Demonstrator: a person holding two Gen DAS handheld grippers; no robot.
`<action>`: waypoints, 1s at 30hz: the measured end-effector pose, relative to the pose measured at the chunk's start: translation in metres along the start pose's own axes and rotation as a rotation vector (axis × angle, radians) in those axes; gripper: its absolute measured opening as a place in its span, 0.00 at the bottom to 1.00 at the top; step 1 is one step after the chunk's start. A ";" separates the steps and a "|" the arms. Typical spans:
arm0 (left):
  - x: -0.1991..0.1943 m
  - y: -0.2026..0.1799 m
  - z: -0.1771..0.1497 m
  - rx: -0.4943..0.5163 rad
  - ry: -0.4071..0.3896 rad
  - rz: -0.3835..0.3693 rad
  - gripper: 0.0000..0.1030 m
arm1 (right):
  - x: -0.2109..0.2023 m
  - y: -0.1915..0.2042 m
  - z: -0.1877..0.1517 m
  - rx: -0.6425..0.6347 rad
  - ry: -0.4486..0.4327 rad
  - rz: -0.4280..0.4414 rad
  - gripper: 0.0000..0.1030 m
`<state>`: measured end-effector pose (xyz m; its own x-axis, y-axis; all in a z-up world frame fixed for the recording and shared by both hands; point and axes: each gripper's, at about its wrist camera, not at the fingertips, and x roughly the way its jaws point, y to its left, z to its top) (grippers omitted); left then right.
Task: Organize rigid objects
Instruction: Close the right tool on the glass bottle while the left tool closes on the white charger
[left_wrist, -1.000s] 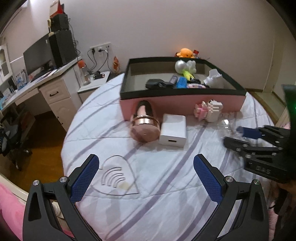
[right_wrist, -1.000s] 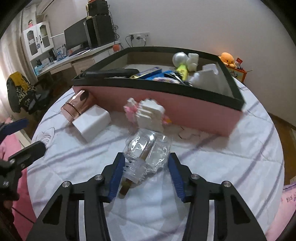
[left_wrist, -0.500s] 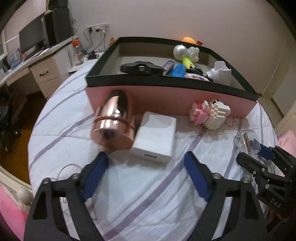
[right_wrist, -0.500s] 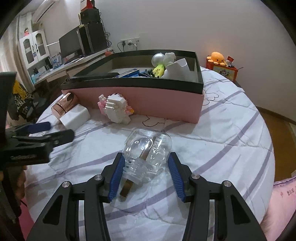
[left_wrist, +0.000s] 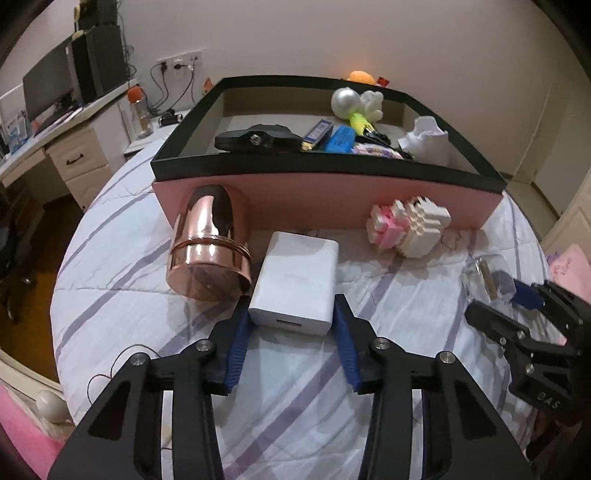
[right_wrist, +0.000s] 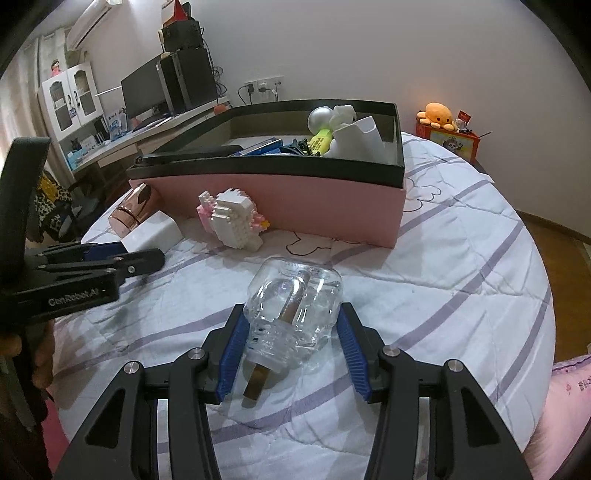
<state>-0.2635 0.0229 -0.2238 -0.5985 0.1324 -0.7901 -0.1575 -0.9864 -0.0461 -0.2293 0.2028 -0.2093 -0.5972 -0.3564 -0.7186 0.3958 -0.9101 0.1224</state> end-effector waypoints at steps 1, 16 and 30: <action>-0.001 -0.001 -0.002 0.007 -0.001 0.000 0.42 | -0.001 0.001 -0.001 -0.002 0.000 -0.004 0.50; -0.030 -0.015 -0.035 0.061 0.019 -0.021 0.41 | -0.008 0.004 -0.009 0.010 -0.019 -0.017 0.51; -0.007 -0.019 -0.021 0.072 -0.064 0.022 0.50 | 0.005 0.015 0.007 0.006 0.008 -0.126 0.61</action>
<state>-0.2399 0.0388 -0.2297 -0.6514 0.1188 -0.7494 -0.1985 -0.9800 0.0172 -0.2314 0.1858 -0.2064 -0.6362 -0.2373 -0.7341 0.3140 -0.9488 0.0347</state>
